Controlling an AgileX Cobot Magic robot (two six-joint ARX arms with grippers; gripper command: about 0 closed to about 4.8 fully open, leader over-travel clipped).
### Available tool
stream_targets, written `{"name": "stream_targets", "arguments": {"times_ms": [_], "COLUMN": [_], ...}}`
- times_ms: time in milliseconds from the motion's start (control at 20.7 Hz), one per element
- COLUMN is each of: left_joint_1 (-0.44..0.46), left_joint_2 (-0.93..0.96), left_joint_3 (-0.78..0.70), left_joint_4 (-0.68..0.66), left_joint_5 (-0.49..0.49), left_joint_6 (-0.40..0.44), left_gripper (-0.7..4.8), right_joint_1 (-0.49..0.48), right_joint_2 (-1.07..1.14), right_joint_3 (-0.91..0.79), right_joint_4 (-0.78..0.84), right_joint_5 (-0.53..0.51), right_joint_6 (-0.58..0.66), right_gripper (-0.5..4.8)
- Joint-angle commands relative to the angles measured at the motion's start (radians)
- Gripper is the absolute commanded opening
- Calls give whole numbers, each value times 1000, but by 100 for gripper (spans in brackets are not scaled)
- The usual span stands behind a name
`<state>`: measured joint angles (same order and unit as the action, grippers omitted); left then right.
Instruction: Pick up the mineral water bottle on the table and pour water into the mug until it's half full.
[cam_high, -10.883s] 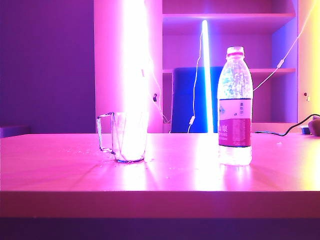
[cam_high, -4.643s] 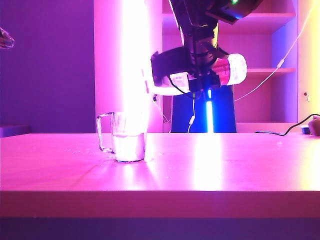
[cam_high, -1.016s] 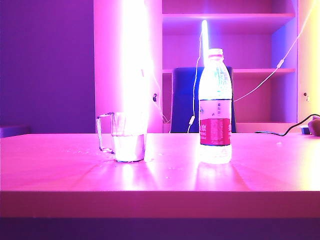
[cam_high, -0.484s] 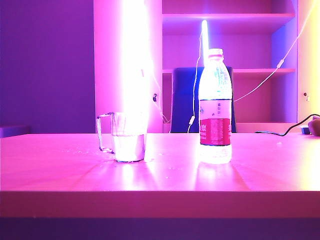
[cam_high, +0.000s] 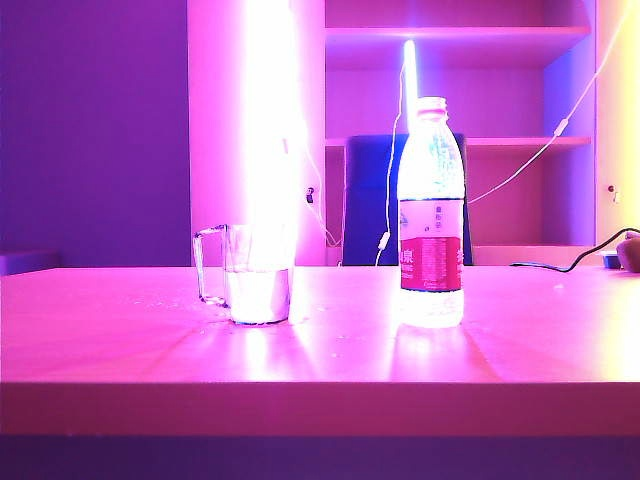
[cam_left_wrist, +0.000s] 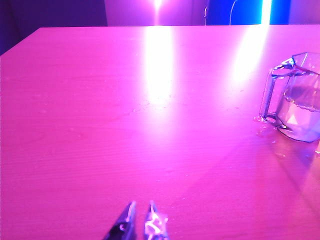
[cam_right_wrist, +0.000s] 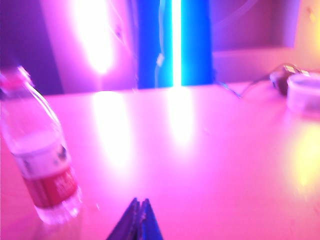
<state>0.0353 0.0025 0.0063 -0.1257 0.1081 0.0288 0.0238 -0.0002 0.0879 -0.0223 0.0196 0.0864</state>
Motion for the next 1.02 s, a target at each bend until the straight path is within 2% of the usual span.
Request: {"name": "stream_targets", "arguments": {"times_ms": [48, 387, 1016], "left_joint_1": [0, 0, 0], "left_joint_2": [1, 1, 1], "left_joint_3": [3, 3, 3], "left_joint_4": [7, 7, 7], "left_joint_5": [4, 4, 4], "left_joint_6": [-2, -2, -2], "left_gripper": [28, 28, 28], "right_joint_1": [-11, -10, -9], "right_joint_2": [-2, 0, -1], "right_joint_3": [-49, -87, -87], "right_joint_4": [5, -158, -159], "right_joint_5": [8, 28, 27], "right_joint_6": [-1, -2, -2], "right_gripper": [-1, -1, -1]}}
